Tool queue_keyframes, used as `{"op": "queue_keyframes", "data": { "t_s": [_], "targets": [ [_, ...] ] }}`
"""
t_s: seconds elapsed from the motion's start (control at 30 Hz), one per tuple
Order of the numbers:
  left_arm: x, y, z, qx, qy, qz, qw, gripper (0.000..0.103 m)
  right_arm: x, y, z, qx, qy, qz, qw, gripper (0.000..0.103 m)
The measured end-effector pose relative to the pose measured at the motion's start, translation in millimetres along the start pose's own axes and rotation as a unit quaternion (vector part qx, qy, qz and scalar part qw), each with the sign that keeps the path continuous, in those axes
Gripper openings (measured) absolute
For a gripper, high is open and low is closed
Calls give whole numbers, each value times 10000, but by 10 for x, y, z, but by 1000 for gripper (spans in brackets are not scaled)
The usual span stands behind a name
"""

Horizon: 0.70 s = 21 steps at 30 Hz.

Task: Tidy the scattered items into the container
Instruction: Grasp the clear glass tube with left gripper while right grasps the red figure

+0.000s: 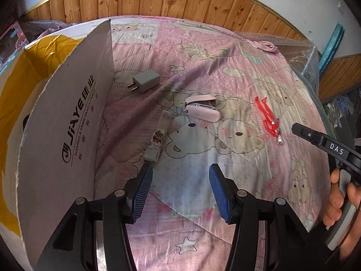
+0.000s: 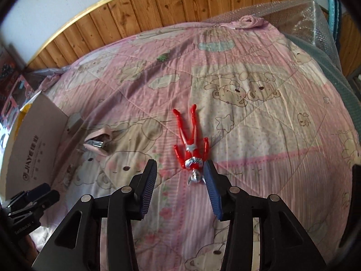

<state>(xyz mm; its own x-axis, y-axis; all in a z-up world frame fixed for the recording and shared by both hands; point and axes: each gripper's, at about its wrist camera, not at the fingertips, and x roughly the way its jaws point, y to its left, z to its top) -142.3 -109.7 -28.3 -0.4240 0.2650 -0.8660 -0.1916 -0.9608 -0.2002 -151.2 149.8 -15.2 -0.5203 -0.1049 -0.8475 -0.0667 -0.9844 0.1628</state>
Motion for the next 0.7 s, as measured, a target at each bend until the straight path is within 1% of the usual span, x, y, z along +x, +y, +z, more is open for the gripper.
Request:
{"op": "queue_keyframes", "data": {
  "t_s": [0.13,0.3,0.33,0.4,0.43,0.47,0.5,0.53,0.57,0.6,0.63,0.7],
  "targets": [
    [246,122,86,-196,131,109,9997,54,295,-1,148,-303,217,-156,9992,49],
    [506,219,172,-340,245,197,9989,54,642,-22,201,-464,558,-356,9967,50],
    [555,227,188,-355,250,218,9988,54,693,-31,206,-460,607,-340,9965,50],
    [587,198,234,-267,78,264,9993,56,742,-36,228,-453,600,-318,9967,52],
    [623,182,261,-228,61,268,9994,56,753,-33,240,-482,594,-324,9965,52],
    [646,165,285,-184,-4,316,9993,56,755,-36,246,-490,577,-329,9966,49],
    [665,138,303,-103,-63,350,9993,56,752,-55,251,-463,562,-344,9968,38],
    [687,101,316,23,-102,382,9992,56,744,-80,259,-423,556,-372,9969,32],
    [703,74,321,137,-145,461,9987,53,734,-129,271,-319,566,-336,9973,23],
    [702,58,318,206,-190,521,9982,38,714,-189,284,-160,589,-272,9978,16],
    [693,59,316,227,-215,511,9982,28,689,-244,292,-7,593,-207,9980,16],
    [665,110,314,127,-205,379,9990,20,634,-344,320,294,571,-8,9979,16]
  ]
}}
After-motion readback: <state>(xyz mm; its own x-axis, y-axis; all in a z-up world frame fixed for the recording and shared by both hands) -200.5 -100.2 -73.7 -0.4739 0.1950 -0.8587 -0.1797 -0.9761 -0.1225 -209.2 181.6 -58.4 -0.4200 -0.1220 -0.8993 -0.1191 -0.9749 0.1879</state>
